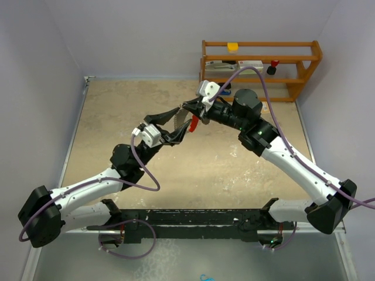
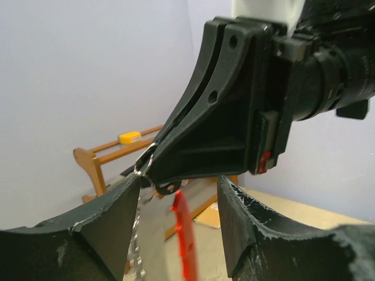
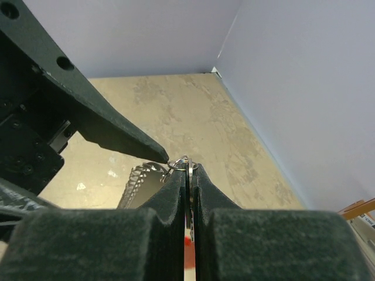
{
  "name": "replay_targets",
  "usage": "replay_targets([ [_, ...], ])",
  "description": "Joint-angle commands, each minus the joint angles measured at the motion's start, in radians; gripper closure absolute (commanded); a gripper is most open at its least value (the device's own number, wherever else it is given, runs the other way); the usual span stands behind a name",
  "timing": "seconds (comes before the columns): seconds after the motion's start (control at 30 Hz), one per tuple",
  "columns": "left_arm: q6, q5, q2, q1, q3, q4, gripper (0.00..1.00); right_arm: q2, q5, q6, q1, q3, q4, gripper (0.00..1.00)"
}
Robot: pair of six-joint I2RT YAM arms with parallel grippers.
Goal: Remove the keys from the keyring
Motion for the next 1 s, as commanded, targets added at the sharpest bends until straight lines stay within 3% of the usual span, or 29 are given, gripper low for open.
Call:
replay_targets([
  [0.0, 0.036, -0.123, 0.0, -0.014, -0.031, 0.085, 0.53, -0.022, 0.021, -0.006, 0.008, 0.059, 0.067, 1.0],
  [0.07, 0.05, -0.179, 0.004, -0.025, -0.042, 0.108, 0.61, -0.022, 0.021, -0.007, 0.008, 0.059, 0.067, 1.0],
  [0.17, 0.085, -0.231, 0.025, -0.04, -0.036, 0.119, 0.63, -0.017, 0.02, -0.007, 0.009, 0.066, 0.06, 1.0],
  [0.97, 0.165, -0.289, 0.138, -0.067, -0.029, 0.396, 0.63, -0.007, 0.024, -0.017, 0.022, 0.076, 0.049, 1.0],
])
